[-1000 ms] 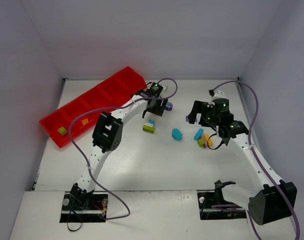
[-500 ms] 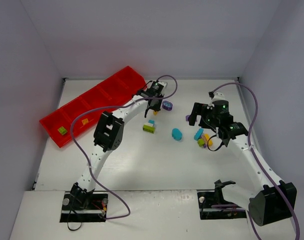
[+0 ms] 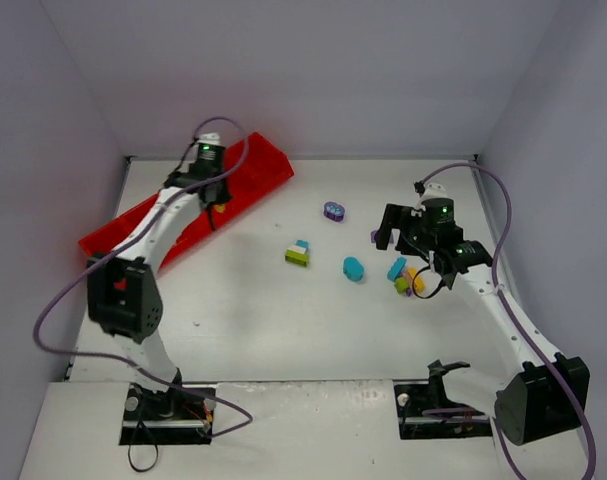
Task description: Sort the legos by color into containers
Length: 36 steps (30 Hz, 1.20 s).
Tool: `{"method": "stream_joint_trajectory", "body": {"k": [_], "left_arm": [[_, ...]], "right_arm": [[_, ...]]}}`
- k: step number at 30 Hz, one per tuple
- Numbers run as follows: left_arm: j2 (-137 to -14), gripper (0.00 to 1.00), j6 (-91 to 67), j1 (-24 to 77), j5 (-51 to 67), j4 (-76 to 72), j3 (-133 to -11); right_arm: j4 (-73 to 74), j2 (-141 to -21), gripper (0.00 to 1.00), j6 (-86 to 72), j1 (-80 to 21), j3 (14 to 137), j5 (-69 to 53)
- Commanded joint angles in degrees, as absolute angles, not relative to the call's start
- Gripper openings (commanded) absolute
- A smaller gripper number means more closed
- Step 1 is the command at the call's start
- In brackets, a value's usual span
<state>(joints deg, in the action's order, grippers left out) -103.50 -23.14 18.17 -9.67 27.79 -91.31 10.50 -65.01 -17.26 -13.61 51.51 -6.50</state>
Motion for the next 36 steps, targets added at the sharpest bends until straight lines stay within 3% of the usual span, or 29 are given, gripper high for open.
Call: {"method": "stream_joint_trajectory", "body": {"k": [1, 7, 11, 19, 20, 23, 29, 36], "left_arm": [[-95.63, 0.0, -26.45, 11.45, -15.37, 29.09, -87.02], [-94.04, 0.0, -28.65, -0.5, -13.89, 28.74, -82.53], [-99.21, 0.03, -28.83, -5.27, -13.19, 28.74, -84.55], [-103.98, 0.42, -29.0, -6.86, -13.98, 30.67, -89.65], [-103.63, 0.52, -28.83, -6.77, -13.63, 30.5, -89.56], [-101.78, 0.59, -28.65, -6.59, -11.26, 30.41, -89.3], [-96.33, 0.61, -26.91, -0.54, -6.95, 32.08, -89.21], [-95.45, 0.61, -22.15, 19.4, 2.98, 29.98, -89.56]], "right_arm": [[7.74, -66.09, 0.92, -16.0, -14.06, 54.49, -6.51], [6.94, -67.15, 0.93, -16.08, -14.06, 54.49, -7.38], [6.24, -67.24, 0.93, -16.52, -14.06, 54.14, -7.56], [6.33, -65.04, 0.92, -16.35, -13.98, 52.91, -6.86], [6.42, -64.52, 0.92, -16.35, -13.97, 52.82, -6.51], [6.5, -63.9, 0.92, -16.35, -13.97, 52.47, -5.98], [6.59, -63.02, 0.91, -16.96, -13.97, 51.86, -2.03], [6.94, -62.4, 0.92, -16.96, -13.71, 51.5, -0.44]]}}
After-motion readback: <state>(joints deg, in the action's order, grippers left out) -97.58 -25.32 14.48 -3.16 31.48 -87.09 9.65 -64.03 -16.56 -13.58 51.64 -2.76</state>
